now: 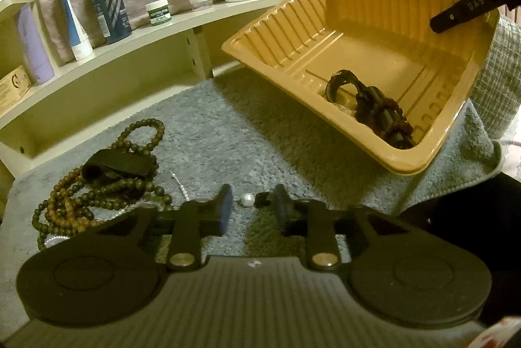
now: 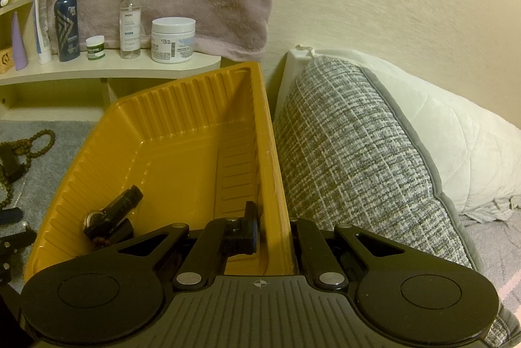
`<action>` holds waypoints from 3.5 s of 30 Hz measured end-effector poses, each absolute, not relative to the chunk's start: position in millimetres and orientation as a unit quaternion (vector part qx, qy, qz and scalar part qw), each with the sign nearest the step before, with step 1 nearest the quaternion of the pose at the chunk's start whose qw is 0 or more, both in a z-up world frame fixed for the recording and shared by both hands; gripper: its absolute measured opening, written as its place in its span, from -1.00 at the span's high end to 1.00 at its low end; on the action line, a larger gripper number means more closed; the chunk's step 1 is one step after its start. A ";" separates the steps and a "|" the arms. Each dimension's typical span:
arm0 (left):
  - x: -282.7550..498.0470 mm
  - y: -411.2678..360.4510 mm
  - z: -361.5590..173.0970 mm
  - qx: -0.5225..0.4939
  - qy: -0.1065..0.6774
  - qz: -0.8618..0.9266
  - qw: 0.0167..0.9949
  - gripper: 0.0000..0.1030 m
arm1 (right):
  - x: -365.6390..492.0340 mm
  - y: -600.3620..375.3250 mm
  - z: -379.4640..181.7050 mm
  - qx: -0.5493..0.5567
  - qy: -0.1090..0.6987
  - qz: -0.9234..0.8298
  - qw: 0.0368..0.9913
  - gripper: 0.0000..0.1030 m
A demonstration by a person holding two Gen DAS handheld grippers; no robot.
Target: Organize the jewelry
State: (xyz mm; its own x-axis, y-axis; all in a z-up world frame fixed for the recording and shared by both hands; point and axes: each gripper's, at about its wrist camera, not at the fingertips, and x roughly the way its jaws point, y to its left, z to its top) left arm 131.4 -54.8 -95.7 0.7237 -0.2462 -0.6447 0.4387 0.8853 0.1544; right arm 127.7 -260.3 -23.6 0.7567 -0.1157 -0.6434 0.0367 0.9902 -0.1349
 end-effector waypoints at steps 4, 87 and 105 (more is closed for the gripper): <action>129.6 -55.4 -92.8 0.145 0.320 -0.186 0.917 0.68 | 127.9 -260.1 -23.4 -0.056 0.346 -0.041 0.936 0.90; 141.1 -24.9 -92.8 0.126 0.351 -0.123 0.920 0.79 | 127.8 -259.2 -23.7 -0.056 0.347 -0.042 0.935 0.90; 123.0 -14.2 -58.2 0.103 0.305 -0.138 0.937 0.98 | 128.0 -259.5 -23.6 -0.057 0.346 -0.042 0.935 0.90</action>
